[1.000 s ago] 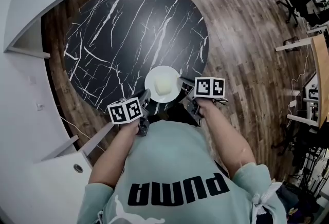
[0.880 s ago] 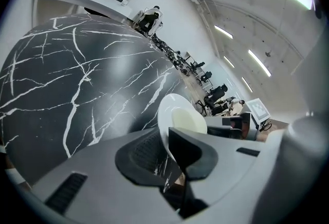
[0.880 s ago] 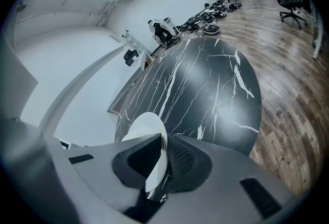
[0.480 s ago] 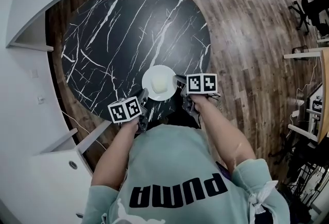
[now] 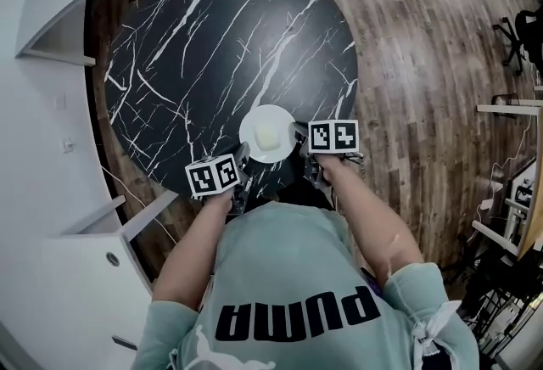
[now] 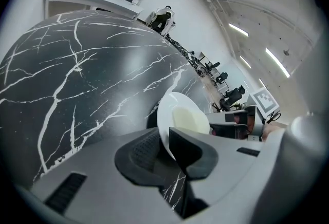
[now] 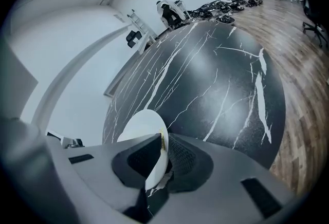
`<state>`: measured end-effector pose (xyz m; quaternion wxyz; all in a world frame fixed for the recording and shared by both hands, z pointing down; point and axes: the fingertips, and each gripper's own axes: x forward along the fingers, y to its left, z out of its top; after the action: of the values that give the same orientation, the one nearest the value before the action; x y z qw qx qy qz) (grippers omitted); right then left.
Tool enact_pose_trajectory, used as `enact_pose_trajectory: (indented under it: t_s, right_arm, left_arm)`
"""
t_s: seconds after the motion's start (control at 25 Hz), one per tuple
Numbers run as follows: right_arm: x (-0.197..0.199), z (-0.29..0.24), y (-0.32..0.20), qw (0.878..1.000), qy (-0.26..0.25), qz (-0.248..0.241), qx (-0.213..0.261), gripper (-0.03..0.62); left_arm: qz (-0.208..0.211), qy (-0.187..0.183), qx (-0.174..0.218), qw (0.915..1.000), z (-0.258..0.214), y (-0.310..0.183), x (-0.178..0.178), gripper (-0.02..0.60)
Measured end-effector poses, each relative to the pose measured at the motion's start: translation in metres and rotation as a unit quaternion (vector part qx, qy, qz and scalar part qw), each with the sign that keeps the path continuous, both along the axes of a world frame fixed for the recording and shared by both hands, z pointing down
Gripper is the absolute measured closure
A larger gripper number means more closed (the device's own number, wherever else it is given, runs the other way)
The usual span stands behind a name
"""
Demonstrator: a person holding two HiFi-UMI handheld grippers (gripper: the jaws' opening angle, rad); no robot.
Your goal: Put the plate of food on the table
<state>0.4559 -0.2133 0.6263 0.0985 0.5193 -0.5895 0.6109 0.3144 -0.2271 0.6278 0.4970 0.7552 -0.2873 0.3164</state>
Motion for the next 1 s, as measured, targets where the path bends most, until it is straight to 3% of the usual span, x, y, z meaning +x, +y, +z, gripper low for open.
enact_pose_trajectory:
  t_s: [0.64,1.0]
  right_arm:
    - [0.01,0.012,-0.007,0.999,0.029,-0.041,-0.004,0.557]
    - [0.026,0.006,-0.012,0.998,0.042,-0.043,0.018,0.548]
  left_arm:
    - [-0.029,-0.021,0.017,0.9992,0.016,0.0,0.011,0.522]
    - [-0.061,-0.024,0.04,0.997,0.012,-0.006,0.007,0.518]
